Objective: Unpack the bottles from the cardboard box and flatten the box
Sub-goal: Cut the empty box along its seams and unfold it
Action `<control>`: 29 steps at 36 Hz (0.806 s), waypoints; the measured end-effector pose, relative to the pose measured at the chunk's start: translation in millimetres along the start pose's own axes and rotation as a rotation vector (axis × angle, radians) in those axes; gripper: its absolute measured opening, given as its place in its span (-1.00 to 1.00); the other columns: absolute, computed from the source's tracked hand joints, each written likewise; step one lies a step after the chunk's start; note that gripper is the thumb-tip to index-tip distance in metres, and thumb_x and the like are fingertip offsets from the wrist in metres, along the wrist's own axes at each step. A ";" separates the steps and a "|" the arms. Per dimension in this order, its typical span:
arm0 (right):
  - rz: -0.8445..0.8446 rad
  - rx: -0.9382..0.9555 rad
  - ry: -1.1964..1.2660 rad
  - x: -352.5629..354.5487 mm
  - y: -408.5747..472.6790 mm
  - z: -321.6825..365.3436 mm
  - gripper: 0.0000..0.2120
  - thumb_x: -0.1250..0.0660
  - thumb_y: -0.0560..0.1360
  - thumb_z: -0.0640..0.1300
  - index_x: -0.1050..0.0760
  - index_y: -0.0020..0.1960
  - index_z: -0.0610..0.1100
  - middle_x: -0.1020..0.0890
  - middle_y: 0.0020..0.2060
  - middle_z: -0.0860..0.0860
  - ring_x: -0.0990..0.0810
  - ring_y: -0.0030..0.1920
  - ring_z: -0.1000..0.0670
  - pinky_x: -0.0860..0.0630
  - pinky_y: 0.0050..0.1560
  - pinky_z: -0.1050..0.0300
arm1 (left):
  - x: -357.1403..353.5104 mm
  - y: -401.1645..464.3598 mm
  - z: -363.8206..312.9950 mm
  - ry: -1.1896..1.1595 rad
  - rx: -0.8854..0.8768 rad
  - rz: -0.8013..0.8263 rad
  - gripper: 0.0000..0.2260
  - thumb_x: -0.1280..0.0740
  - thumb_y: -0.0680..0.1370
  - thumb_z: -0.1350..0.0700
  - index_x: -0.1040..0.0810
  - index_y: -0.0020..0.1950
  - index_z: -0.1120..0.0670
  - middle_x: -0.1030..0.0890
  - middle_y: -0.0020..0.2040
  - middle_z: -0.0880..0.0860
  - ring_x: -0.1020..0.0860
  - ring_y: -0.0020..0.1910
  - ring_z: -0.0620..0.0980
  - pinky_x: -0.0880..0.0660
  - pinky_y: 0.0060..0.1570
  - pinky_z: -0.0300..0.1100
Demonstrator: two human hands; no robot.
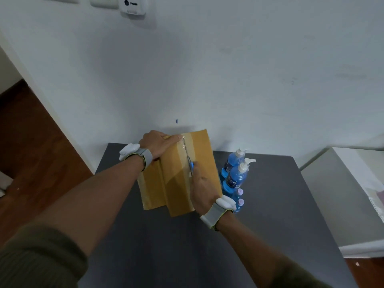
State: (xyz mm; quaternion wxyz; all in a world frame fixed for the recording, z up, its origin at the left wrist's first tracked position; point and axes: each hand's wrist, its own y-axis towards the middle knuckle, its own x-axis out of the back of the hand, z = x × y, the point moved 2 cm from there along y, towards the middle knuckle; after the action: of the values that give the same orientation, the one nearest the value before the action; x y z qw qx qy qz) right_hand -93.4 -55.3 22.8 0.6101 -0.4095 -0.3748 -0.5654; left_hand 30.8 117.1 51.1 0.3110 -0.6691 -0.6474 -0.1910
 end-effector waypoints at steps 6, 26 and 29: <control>-0.110 0.074 0.124 8.2 16.1 5.7 -0.45 -0.09 0.66 -0.19 0.00 0.59 -0.27 -0.61 -0.21 -0.19 -0.46 -0.35 -0.06 -0.37 -0.28 0.06 | -1.9 8.8 0.9 -0.010 -0.001 -0.010 -0.41 -0.30 0.30 -0.57 -0.72 -0.09 -0.10 -0.70 -0.16 -0.08 -0.66 -0.19 0.01 -0.66 -0.08 -0.04; -0.014 0.055 -0.079 8.4 63.1 16.5 -0.42 -0.09 0.66 -0.16 0.07 0.60 -0.14 -0.62 0.00 -0.24 -0.60 -0.13 -0.18 -0.32 -0.20 0.06 | -4.4 10.8 0.0 -0.012 -0.002 -0.052 -0.41 -0.30 0.33 -0.54 -0.74 -0.12 -0.06 -0.70 -0.22 -0.07 -0.66 -0.22 -0.01 -0.66 -0.10 -0.03; -0.029 0.056 -0.066 9.0 69.0 17.3 -0.47 -0.10 0.66 -0.14 -0.02 0.58 -0.12 -0.62 -0.01 -0.21 -0.63 -0.11 -0.20 -0.34 -0.22 0.06 | -5.5 10.4 -1.1 -0.016 -0.009 -0.053 -0.44 -0.31 0.38 -0.50 -0.73 -0.12 -0.03 -0.69 -0.23 -0.05 -0.65 -0.23 0.01 -0.66 -0.10 0.00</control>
State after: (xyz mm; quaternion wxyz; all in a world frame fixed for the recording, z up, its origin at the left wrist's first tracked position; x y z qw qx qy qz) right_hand -23.9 -41.1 32.5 0.6006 -0.4051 -0.4163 -0.5495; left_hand 40.7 112.6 46.5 0.2978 -0.6547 -0.6663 -0.1967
